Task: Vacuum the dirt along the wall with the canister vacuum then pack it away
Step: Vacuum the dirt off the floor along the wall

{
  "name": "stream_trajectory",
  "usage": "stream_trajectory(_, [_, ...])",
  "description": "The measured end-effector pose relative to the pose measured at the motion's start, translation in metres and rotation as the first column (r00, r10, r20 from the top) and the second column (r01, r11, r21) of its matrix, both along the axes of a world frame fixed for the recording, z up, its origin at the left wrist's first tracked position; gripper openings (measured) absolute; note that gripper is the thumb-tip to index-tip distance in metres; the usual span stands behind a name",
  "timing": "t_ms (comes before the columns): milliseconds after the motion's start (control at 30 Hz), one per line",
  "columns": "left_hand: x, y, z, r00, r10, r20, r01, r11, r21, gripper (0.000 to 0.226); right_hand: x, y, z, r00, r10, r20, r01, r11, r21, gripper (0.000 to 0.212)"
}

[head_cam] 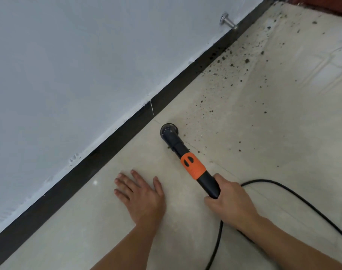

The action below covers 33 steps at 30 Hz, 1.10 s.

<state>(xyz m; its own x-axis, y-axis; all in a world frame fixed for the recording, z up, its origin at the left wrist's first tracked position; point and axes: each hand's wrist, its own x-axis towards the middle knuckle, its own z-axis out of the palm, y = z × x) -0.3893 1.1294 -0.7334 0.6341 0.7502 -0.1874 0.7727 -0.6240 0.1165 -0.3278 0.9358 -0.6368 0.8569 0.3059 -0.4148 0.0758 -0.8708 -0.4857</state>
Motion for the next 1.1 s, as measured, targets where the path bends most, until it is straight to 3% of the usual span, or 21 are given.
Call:
stream_trajectory(200, [0.0, 0.0, -0.005, 1.0, 0.0, 0.014, 0.0, 1.0, -0.024, 0.083, 0.035, -0.013, -0.008, 0.987, -0.108, 0.116, 0.119, 0.989, -0.092, 0.022])
stream_trajectory(433, [0.001, 0.001, -0.008, 1.0, -0.003, 0.003, 0.003, 1.0, 0.021, 0.083, 0.142, -0.048, -0.01, 0.922, -0.337, 0.188, 0.334, 0.941, 0.05, 0.026])
stream_trajectory(567, [0.001, 0.001, -0.008, 1.0, -0.006, 0.023, 0.005, 1.0, 0.017, 0.081, 0.161, -0.047, -0.009, 0.885, -0.43, 0.176, 0.419, 0.903, 0.1, 0.03])
stream_trajectory(633, [0.0, 0.001, -0.008, 1.0, -0.009, 0.016, 0.008, 1.0, 0.015, 0.081, 0.139, -0.031, -0.008, 0.912, -0.367, 0.184, 0.357, 0.93, 0.083, 0.024])
stream_trajectory(733, [-0.001, 0.001, -0.006, 1.0, -0.008, 0.023, 0.008, 1.0, 0.006, 0.082, 0.083, 0.002, -0.01, 0.987, -0.088, 0.133, 0.088, 0.996, 0.004, 0.023])
stream_trajectory(833, [-0.001, 0.001, -0.004, 0.999, -0.011, 0.032, 0.011, 1.0, 0.007, 0.082, 0.056, 0.022, -0.014, 0.985, 0.094, 0.143, -0.082, 0.993, -0.09, 0.025])
stream_trajectory(967, [-0.001, 0.0, -0.005, 1.0, -0.01, 0.025, 0.01, 1.0, 0.02, 0.082, 0.12, 0.005, -0.018, 0.963, -0.168, 0.209, 0.179, 0.983, -0.032, 0.024])
stream_trajectory(1100, [-0.001, 0.001, -0.007, 1.0, -0.012, 0.01, 0.011, 0.999, 0.03, 0.079, 0.192, -0.032, -0.009, 0.865, -0.473, 0.167, 0.455, 0.88, 0.14, 0.03])
